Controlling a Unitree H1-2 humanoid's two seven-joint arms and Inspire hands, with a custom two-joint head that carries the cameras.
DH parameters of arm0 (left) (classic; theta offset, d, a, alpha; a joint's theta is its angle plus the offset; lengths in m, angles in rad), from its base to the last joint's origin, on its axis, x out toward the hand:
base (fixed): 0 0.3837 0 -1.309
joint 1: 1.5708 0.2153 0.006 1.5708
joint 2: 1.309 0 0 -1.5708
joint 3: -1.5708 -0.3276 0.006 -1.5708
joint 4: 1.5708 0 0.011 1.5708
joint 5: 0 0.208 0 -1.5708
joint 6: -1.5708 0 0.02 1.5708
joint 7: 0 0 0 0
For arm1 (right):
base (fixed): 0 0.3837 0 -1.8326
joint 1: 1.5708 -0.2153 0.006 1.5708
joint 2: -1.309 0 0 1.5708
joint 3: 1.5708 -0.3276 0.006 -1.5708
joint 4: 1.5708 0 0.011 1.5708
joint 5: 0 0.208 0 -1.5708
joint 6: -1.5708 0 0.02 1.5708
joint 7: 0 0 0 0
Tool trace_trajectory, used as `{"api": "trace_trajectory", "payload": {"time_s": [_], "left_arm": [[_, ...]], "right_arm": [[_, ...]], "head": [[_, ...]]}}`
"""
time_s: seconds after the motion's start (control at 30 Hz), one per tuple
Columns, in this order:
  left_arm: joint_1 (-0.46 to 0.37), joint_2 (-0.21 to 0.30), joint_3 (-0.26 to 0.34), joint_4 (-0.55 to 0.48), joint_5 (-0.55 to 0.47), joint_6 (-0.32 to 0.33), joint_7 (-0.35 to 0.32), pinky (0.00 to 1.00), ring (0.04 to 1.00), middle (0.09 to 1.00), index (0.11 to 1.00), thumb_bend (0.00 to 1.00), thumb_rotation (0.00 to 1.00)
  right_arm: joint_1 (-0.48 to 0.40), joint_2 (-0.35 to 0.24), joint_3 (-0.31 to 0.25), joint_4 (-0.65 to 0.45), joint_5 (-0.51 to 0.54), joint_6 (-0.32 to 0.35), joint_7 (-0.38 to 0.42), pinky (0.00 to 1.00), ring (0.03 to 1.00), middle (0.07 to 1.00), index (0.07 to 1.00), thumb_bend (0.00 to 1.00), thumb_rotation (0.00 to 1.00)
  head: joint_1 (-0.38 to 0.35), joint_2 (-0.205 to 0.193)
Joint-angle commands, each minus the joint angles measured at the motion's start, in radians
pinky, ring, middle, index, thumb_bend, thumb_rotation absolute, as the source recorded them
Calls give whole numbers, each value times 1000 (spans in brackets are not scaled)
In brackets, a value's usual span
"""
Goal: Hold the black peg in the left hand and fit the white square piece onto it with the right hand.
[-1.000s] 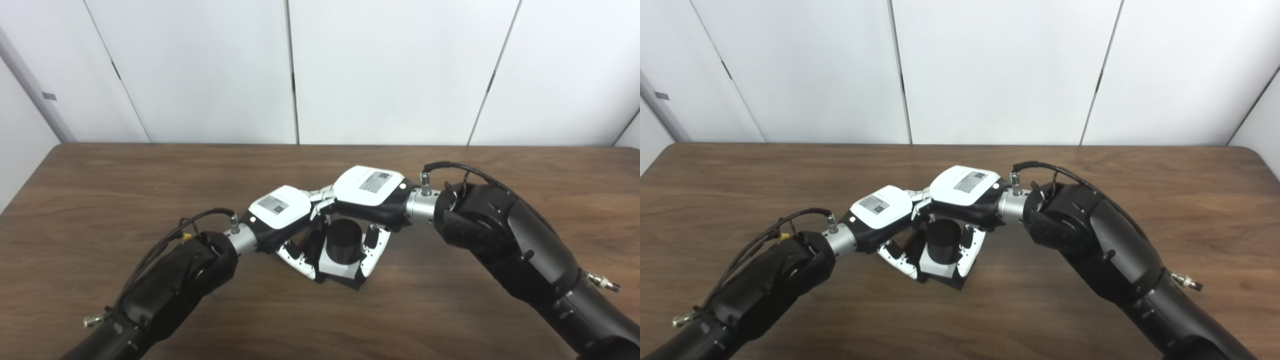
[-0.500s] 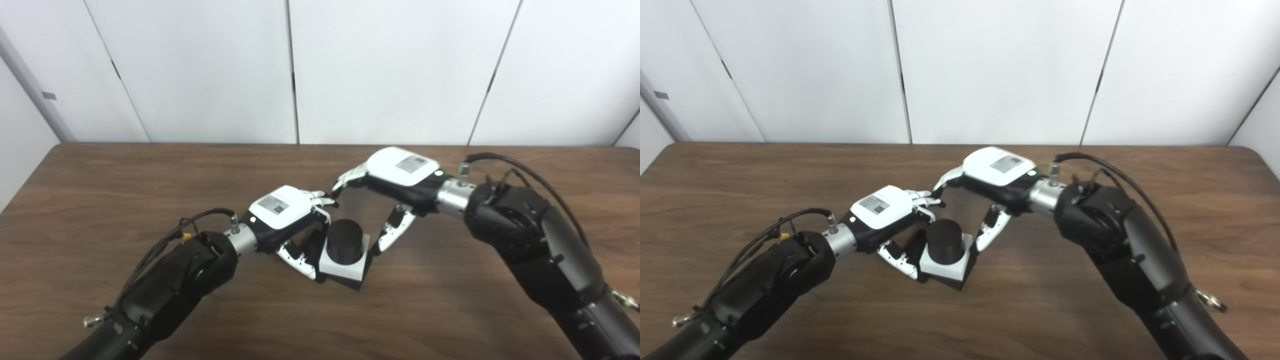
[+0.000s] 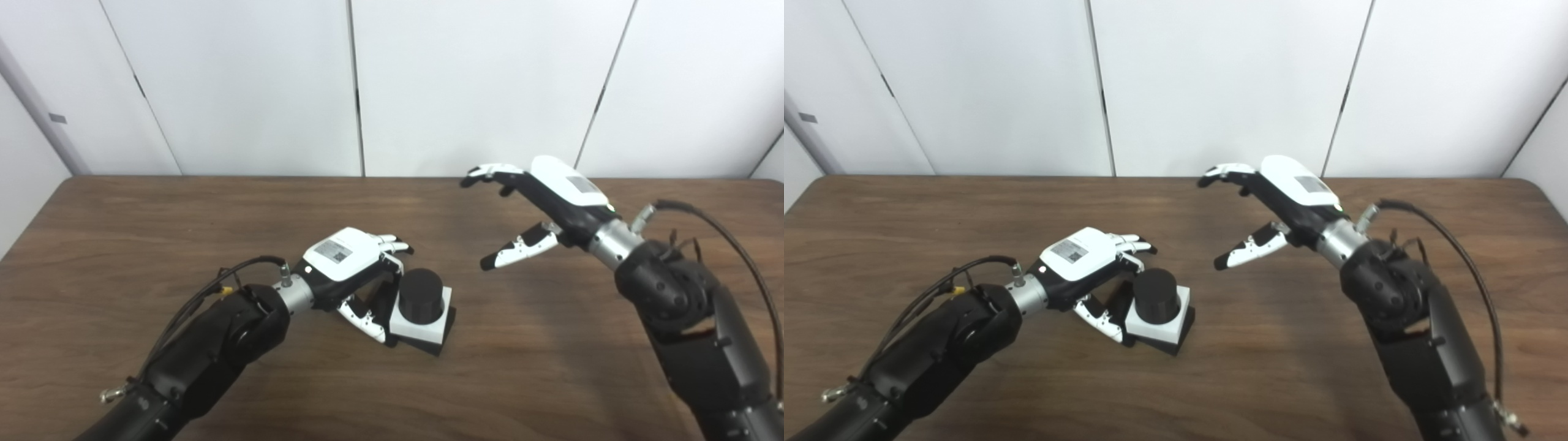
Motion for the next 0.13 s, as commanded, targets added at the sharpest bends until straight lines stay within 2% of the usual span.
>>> {"api": "trace_trajectory", "payload": {"time_s": [0.0,0.1], "left_arm": [[39,18,-37,44,53,-17,-54,857,925,909,493,521,80],[40,20,-33,36,49,-14,-64,850,924,910,494,521,80]], "right_arm": [[-24,13,-31,-20,51,21,-45,684,835,851,772,763,287],[-8,41,-63,-10,149,57,-44,702,834,850,773,762,312]], "head": [[0,2],[0,2]]}}
